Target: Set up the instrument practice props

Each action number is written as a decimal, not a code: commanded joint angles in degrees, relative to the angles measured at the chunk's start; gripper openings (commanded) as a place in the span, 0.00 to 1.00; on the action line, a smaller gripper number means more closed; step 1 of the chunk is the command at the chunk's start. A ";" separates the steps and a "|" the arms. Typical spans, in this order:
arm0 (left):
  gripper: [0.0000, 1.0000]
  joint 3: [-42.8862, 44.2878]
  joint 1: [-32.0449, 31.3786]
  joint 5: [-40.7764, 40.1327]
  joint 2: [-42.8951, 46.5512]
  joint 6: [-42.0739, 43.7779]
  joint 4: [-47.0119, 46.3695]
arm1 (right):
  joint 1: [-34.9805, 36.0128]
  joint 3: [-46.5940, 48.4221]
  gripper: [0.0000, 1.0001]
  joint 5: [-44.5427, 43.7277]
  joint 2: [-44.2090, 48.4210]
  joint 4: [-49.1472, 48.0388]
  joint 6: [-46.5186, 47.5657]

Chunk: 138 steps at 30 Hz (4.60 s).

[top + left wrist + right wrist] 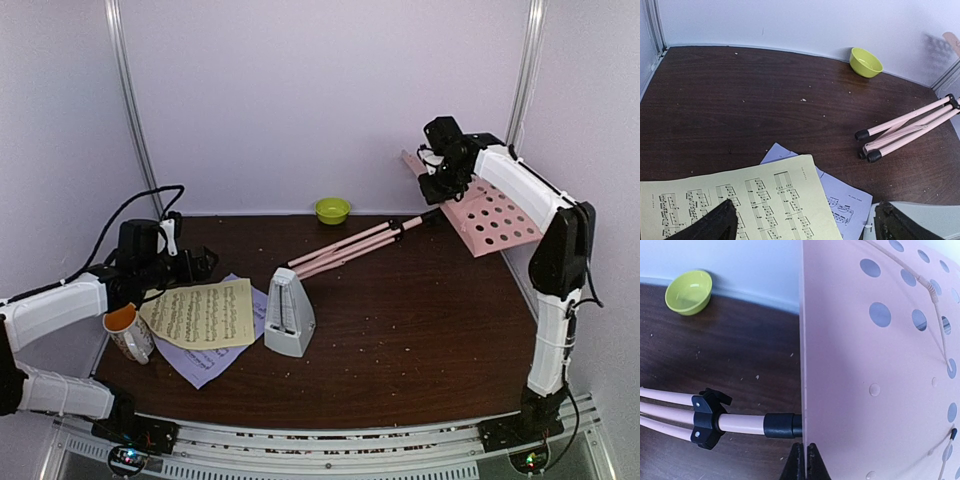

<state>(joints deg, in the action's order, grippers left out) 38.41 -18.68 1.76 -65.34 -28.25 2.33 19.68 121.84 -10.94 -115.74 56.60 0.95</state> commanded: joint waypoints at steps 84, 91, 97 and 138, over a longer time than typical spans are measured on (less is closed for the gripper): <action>0.46 64.25 -43.02 -31.98 -58.20 21.42 -7.35 | 37.80 -27.80 0.00 -24.30 43.84 -48.97 63.89; 0.53 68.95 -43.03 -38.55 -61.08 16.65 -5.46 | 38.21 -28.65 0.00 -25.84 43.94 -51.75 63.84; 0.53 68.97 -43.02 -39.81 -62.21 14.99 -8.68 | 38.34 -28.94 0.00 -26.55 43.94 -53.03 63.32; 0.00 44.28 -40.15 -23.24 -55.04 34.39 -29.13 | 38.31 -25.41 0.00 -25.52 45.16 -51.50 69.80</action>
<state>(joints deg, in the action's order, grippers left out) 82.30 -58.98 -22.57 -117.84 -1.50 -27.70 58.17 90.35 -31.94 -75.92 22.85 67.64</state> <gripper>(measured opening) 0.114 0.010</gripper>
